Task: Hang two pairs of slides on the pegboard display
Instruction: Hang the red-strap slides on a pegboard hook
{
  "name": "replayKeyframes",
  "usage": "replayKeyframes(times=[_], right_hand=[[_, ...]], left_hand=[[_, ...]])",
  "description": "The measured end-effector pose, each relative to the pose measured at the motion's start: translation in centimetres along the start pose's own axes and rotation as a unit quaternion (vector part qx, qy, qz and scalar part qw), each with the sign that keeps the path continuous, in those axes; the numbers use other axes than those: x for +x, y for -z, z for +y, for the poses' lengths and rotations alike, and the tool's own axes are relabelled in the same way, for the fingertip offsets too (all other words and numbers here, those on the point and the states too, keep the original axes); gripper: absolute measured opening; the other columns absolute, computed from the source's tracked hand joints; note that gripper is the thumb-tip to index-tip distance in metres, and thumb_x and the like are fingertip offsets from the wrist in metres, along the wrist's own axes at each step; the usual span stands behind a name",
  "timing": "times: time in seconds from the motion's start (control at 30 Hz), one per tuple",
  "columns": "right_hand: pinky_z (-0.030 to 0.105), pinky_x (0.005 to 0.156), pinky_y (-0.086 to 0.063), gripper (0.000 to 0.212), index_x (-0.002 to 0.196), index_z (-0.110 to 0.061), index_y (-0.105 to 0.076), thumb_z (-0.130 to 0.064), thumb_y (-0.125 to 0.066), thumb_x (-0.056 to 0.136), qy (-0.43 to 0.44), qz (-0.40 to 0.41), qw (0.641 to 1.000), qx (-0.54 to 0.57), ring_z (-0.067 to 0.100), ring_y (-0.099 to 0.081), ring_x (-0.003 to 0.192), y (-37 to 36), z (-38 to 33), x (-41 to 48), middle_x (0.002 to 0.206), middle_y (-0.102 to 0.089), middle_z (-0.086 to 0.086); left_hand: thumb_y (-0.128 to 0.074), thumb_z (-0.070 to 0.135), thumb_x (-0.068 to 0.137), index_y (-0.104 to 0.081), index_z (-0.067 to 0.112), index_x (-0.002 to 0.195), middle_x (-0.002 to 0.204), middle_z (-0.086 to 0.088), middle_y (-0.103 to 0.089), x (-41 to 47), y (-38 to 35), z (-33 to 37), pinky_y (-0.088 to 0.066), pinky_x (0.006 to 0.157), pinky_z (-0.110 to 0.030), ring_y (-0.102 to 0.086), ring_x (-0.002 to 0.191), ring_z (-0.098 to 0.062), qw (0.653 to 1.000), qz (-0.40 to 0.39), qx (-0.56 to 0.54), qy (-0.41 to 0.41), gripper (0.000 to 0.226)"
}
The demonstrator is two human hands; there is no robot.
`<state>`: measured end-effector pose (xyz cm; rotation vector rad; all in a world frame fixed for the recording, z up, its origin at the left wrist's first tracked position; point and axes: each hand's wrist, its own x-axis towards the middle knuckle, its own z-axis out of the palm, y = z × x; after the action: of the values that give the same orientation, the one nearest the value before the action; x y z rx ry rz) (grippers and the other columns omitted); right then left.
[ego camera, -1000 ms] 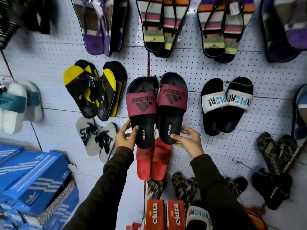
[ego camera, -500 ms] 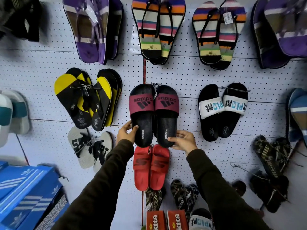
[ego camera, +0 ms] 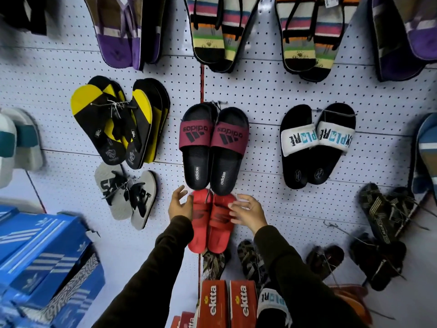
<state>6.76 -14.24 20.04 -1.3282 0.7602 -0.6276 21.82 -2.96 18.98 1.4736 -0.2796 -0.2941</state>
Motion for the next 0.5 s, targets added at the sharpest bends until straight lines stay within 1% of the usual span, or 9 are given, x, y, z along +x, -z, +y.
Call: replayKeyframes(times=[0.07,0.1,0.17,0.2,0.27,0.33,0.4,0.43,0.5], right_hand=[[0.029,0.060,-0.059,0.053,0.136,-0.006,-0.052,-0.003,-0.071,0.087,-0.021,0.007,0.999,-0.029,0.020,-0.067,0.079,1.3,2.1,-0.7,0.117,-0.062,0.011],[0.029,0.060,-0.058,0.053,0.136,-0.006,-0.052,-0.003,-0.071,0.087,-0.037,0.010,0.998,-0.043,0.022,-0.067,0.081,2.1,3.4,-0.9,0.121,-0.062,0.013],[0.037,0.071,-0.058,0.052,0.135,-0.006,-0.053,-0.003,-0.071,0.087,-0.072,0.022,0.994,-0.083,0.030,-0.067,0.097,4.2,6.3,-1.6,0.130,-0.061,0.017],[0.040,0.079,-0.058,0.052,0.135,-0.005,-0.054,-0.003,-0.072,0.086,-0.085,0.030,0.990,-0.106,0.033,-0.066,0.107,5.2,7.7,-2.1,0.132,-0.061,0.018],[0.038,0.090,-0.052,0.057,0.135,-0.002,-0.053,-0.003,-0.076,0.082,-0.116,0.061,0.982,-0.136,0.032,-0.063,0.116,7.6,10.4,-3.6,0.134,-0.061,0.020],[0.036,0.098,-0.047,0.067,0.137,-0.004,-0.049,-0.016,-0.081,0.079,-0.168,0.108,0.960,-0.197,0.031,-0.058,0.122,10.5,13.2,-5.3,0.138,-0.058,0.019],[0.036,0.107,-0.043,0.082,0.144,-0.008,-0.044,-0.039,-0.079,0.077,-0.265,0.126,0.915,-0.277,0.034,-0.049,0.136,13.4,16.0,-7.1,0.147,-0.049,0.018],[0.036,0.111,-0.043,0.084,0.146,-0.009,-0.043,-0.045,-0.076,0.078,-0.308,0.116,0.896,-0.297,0.035,-0.048,0.137,14.9,17.6,-7.8,0.150,-0.047,0.018],[0.040,0.113,-0.041,0.083,0.151,-0.006,-0.038,-0.042,-0.070,0.084,-0.375,0.093,0.880,-0.275,0.034,-0.049,0.137,17.5,20.8,-9.3,0.153,-0.046,0.018]], left_hand=[[-0.059,0.015,0.089,-0.058,0.019,0.124,0.110,-0.001,-0.065,-1.9,-0.3,-2.8,-0.052,0.096,-0.054,-0.065,0.102,-0.031,0.999,-0.001,0.017,0.031,0.036],[-0.059,0.013,0.088,-0.061,0.018,0.121,0.109,-0.004,-0.066,-2.8,-0.6,-4.2,-0.051,0.097,-0.055,-0.065,0.107,-0.033,0.998,-0.007,0.029,0.047,0.033],[-0.058,0.006,0.088,-0.063,0.014,0.119,0.115,-0.014,-0.068,-4.8,-1.2,-7.2,-0.051,0.098,-0.052,-0.065,0.106,-0.034,0.994,-0.033,0.052,0.088,0.032],[-0.057,0.003,0.088,-0.063,0.011,0.120,0.116,-0.017,-0.068,-5.7,-1.4,-8.4,-0.052,0.096,-0.048,-0.065,0.102,-0.032,0.991,-0.055,0.063,0.106,0.033],[-0.059,0.002,0.086,-0.063,0.005,0.122,0.119,-0.020,-0.068,-7.9,-1.9,-11.0,-0.052,0.083,-0.036,-0.063,0.096,-0.028,0.980,-0.107,0.111,0.126,0.037],[-0.062,0.007,0.083,-0.062,0.001,0.125,0.123,-0.023,-0.066,-10.1,-2.6,-13.9,-0.053,0.084,-0.033,-0.064,0.104,-0.032,0.963,-0.151,0.172,0.143,0.042],[-0.059,0.001,0.087,-0.058,0.000,0.130,0.121,-0.022,-0.064,-12.4,-3.1,-16.6,-0.051,0.082,-0.019,-0.062,0.112,-0.033,0.941,-0.194,0.217,0.173,0.043],[-0.056,-0.002,0.089,-0.055,-0.001,0.133,0.121,-0.021,-0.063,-13.5,-3.6,-18.0,-0.051,0.084,-0.018,-0.060,0.114,-0.031,0.927,-0.217,0.244,0.185,0.044],[-0.052,0.001,0.092,-0.048,0.000,0.138,0.133,-0.021,-0.058,-15.8,-4.6,-20.4,-0.046,0.099,-0.030,-0.055,0.124,-0.034,0.891,-0.261,0.299,0.223,0.046]])
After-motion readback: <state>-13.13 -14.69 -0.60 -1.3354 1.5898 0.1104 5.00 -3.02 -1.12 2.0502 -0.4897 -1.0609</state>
